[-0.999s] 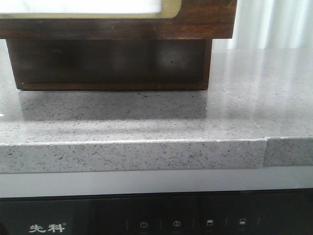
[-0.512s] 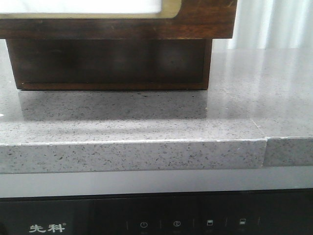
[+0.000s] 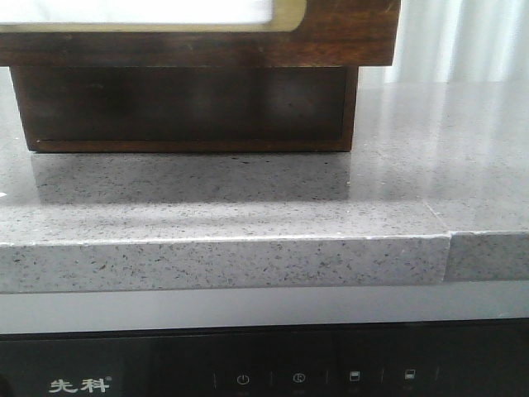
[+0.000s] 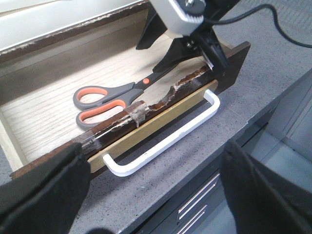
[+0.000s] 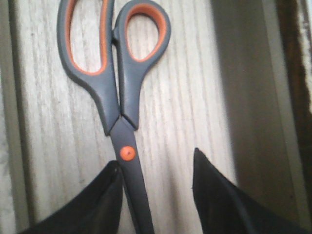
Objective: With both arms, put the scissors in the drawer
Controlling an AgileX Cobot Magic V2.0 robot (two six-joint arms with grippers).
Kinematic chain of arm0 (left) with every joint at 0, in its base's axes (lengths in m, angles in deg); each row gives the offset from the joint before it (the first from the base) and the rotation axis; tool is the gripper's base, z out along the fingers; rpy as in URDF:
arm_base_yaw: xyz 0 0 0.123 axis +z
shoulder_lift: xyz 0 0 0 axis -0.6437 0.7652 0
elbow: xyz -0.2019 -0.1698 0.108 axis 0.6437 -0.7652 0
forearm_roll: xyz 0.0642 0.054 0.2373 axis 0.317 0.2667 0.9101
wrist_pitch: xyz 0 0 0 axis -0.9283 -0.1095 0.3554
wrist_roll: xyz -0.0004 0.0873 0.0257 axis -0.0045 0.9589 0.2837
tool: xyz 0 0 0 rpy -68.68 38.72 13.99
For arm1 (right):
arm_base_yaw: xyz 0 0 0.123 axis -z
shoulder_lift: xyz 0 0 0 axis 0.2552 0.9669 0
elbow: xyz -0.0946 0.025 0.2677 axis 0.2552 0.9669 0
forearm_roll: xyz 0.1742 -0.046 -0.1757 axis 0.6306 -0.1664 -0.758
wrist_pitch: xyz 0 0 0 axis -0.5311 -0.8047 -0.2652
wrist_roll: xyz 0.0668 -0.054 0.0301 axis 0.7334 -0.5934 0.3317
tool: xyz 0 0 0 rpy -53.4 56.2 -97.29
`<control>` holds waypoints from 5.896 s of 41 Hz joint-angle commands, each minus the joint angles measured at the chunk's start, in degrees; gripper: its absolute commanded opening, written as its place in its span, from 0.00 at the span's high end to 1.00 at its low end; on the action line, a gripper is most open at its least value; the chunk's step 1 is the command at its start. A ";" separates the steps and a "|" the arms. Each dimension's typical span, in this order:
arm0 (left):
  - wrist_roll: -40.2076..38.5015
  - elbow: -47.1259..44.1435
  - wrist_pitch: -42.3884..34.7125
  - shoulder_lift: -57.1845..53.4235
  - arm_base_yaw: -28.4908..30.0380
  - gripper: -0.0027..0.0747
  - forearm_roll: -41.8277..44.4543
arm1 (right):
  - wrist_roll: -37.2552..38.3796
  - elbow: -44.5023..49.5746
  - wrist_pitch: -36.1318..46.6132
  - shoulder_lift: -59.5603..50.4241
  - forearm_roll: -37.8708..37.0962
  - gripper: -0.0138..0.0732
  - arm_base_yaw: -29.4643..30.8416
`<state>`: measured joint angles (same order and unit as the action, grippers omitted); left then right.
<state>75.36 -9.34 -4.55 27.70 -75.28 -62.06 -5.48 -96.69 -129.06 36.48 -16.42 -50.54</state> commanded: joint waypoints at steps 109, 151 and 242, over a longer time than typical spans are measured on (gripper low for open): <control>-0.10 1.66 -3.72 0.18 -0.54 0.99 -0.24 | 52.25 52.70 6.29 -66.14 -9.32 0.92 0.70; -0.10 -37.50 -40.05 -22.50 25.33 0.99 -0.21 | 52.25 52.70 6.24 -66.14 -9.32 0.92 0.70; -0.10 -67.29 -60.25 -43.39 33.40 0.99 -0.60 | 51.28 90.99 45.88 -92.12 -10.00 0.92 33.90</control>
<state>75.36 -75.21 -60.06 -14.69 -41.76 -62.19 46.35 -9.87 -94.02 -53.20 -25.82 -19.48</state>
